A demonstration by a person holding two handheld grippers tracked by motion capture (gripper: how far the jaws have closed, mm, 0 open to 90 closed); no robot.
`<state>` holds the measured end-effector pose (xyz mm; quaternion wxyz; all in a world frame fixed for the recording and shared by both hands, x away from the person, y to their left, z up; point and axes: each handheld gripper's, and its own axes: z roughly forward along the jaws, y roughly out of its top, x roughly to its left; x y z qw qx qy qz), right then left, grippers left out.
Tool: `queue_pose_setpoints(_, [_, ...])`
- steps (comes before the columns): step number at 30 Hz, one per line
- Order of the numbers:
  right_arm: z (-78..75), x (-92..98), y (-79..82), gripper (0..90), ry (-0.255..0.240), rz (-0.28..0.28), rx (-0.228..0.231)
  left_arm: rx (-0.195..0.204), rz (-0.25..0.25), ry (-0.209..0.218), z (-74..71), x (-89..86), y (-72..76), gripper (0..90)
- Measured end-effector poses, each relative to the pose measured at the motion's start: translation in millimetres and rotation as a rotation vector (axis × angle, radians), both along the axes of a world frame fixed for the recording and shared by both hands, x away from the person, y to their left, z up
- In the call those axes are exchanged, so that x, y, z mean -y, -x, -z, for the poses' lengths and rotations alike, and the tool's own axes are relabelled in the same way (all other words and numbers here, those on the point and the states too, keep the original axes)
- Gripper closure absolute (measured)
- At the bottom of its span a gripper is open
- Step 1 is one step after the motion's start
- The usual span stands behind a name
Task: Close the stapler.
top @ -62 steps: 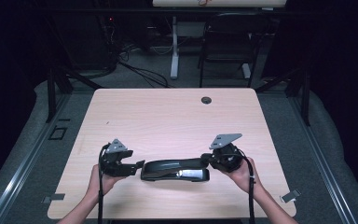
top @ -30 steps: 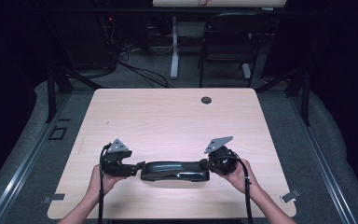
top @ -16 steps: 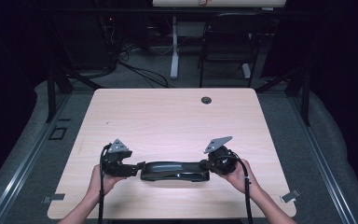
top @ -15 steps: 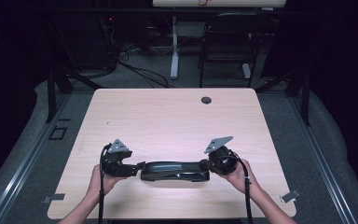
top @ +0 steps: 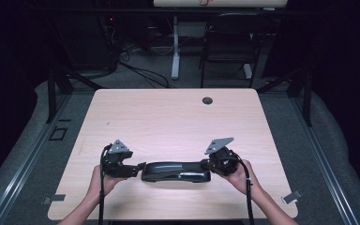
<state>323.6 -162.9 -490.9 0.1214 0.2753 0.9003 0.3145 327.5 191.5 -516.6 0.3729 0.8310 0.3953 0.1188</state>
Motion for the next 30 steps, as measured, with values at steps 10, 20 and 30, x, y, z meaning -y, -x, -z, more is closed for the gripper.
queue_pose_setpoints(10, [-12.2,-3.8,2.5,89.5,-0.008,0.001,0.044,0.003,-0.003,-0.01,0.0,0.8,0.1,25.2])
queue_pose_setpoints(20, [-14.6,-6.4,3.5,77.6,-0.013,0.014,0.044,0.003,-0.001,-0.008,-0.2,0.1,-0.1,24.6])
queue_pose_setpoints(30, [-16.9,-4.9,4.8,40.5,-0.037,0.033,-0.002,-0.001,0.007,-0.011,0.0,-0.9,-0.1,24.2])
